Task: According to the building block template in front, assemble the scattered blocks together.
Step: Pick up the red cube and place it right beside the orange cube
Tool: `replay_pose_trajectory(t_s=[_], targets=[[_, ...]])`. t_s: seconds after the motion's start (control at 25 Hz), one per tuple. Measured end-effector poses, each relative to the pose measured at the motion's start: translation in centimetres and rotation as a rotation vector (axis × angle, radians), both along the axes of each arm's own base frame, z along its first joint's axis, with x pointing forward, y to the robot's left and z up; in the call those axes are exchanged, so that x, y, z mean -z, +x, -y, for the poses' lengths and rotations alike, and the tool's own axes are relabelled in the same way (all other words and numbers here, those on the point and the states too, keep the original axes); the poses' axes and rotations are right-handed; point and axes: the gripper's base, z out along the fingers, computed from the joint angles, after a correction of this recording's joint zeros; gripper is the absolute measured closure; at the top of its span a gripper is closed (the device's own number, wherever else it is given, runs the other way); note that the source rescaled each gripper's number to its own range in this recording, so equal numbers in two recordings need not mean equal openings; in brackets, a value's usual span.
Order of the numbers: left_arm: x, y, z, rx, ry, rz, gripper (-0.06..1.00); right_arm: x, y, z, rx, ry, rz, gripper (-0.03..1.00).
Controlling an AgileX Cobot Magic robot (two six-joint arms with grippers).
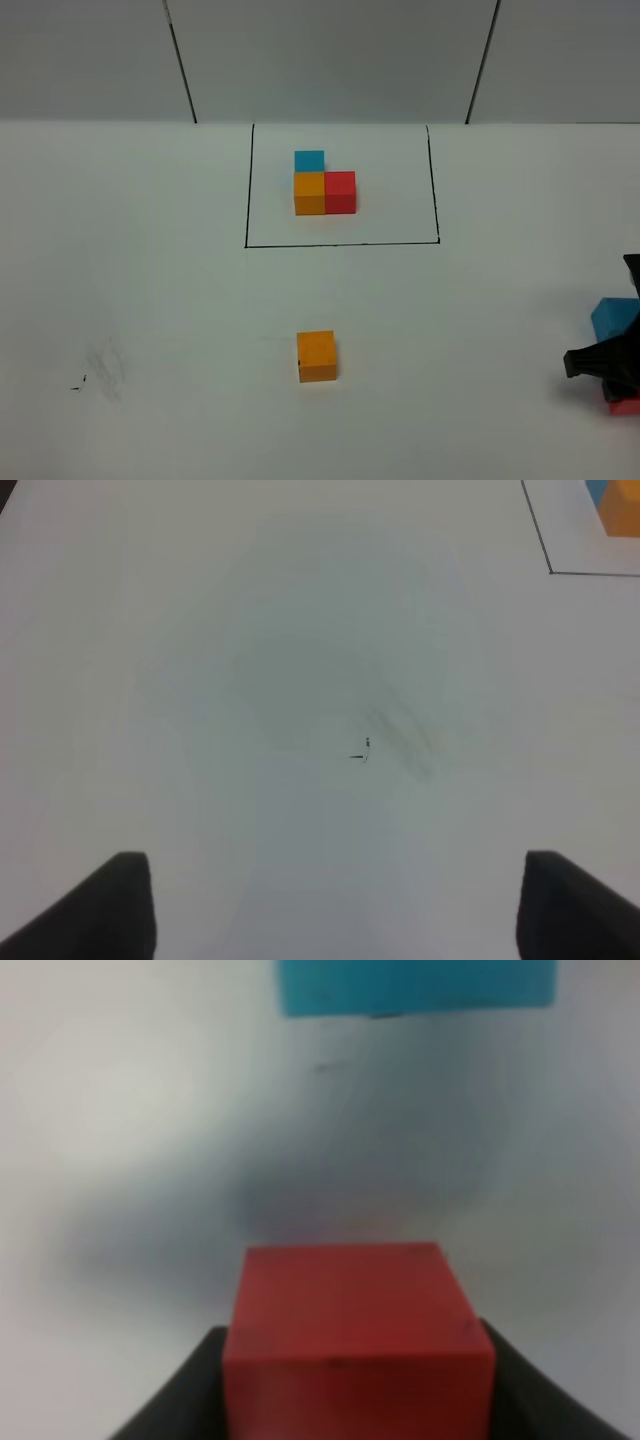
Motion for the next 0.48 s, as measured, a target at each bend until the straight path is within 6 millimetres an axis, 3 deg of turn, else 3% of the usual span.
replay_pose_trajectory(t_s=[0.2,0.48], targets=[[0.0,0.0,-0.1,-0.003,0.005,0.000,0.32,-3.9,-0.2,-1.9,-0.176,-0.027,0.039,0.97],[0.0,0.0,-0.1,-0.003,0.005,0.000,0.32,-7.4,2.0,-5.8,-0.543,-0.061,0.081,0.97]])
